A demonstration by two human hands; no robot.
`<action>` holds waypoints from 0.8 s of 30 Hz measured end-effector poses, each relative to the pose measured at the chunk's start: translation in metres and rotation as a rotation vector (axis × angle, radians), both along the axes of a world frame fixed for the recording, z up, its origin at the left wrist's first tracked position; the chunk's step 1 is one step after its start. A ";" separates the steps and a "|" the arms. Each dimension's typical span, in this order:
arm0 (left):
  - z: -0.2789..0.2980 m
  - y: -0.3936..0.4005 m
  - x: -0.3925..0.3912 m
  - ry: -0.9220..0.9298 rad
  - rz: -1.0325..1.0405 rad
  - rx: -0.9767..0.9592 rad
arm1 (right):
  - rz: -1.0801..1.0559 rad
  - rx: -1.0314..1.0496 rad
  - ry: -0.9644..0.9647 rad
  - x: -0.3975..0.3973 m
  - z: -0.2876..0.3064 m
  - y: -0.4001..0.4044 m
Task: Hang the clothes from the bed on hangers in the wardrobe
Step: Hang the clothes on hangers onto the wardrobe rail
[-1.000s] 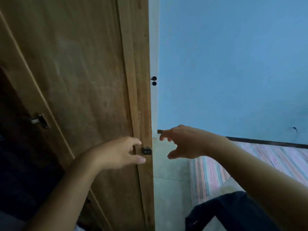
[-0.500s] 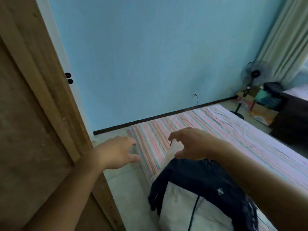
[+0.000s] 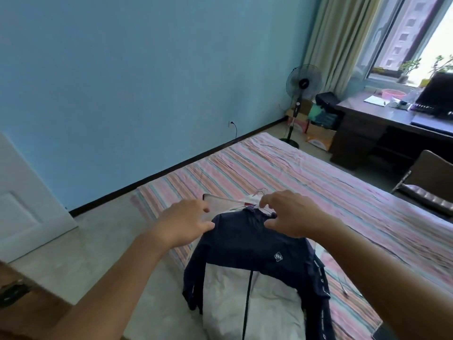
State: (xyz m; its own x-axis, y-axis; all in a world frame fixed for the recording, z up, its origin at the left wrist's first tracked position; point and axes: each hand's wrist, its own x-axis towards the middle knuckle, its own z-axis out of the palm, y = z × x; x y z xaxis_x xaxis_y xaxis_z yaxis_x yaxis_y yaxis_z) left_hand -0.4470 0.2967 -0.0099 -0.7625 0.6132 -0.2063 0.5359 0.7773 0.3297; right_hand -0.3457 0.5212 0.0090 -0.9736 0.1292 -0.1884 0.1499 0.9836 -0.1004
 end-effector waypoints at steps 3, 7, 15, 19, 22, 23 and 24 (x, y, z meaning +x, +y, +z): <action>-0.017 0.034 -0.016 -0.007 -0.012 -0.013 | -0.052 -0.013 -0.018 -0.007 -0.017 0.032; -0.040 0.076 -0.036 -0.014 -0.034 -0.011 | -0.096 -0.009 -0.026 -0.020 -0.041 0.070; -0.102 0.154 -0.083 -0.022 -0.027 -0.030 | -0.230 -0.031 0.026 -0.050 -0.097 0.135; -0.144 0.195 -0.103 -0.061 -0.063 -0.076 | -0.279 -0.080 0.037 -0.074 -0.137 0.160; -0.175 0.218 -0.124 -0.087 -0.057 -0.112 | -0.310 -0.117 0.035 -0.092 -0.171 0.180; -0.184 0.224 -0.131 -0.094 -0.053 -0.124 | -0.322 -0.128 0.040 -0.098 -0.183 0.187; -0.194 0.229 -0.139 -0.102 -0.048 -0.137 | -0.337 -0.136 0.042 -0.103 -0.195 0.195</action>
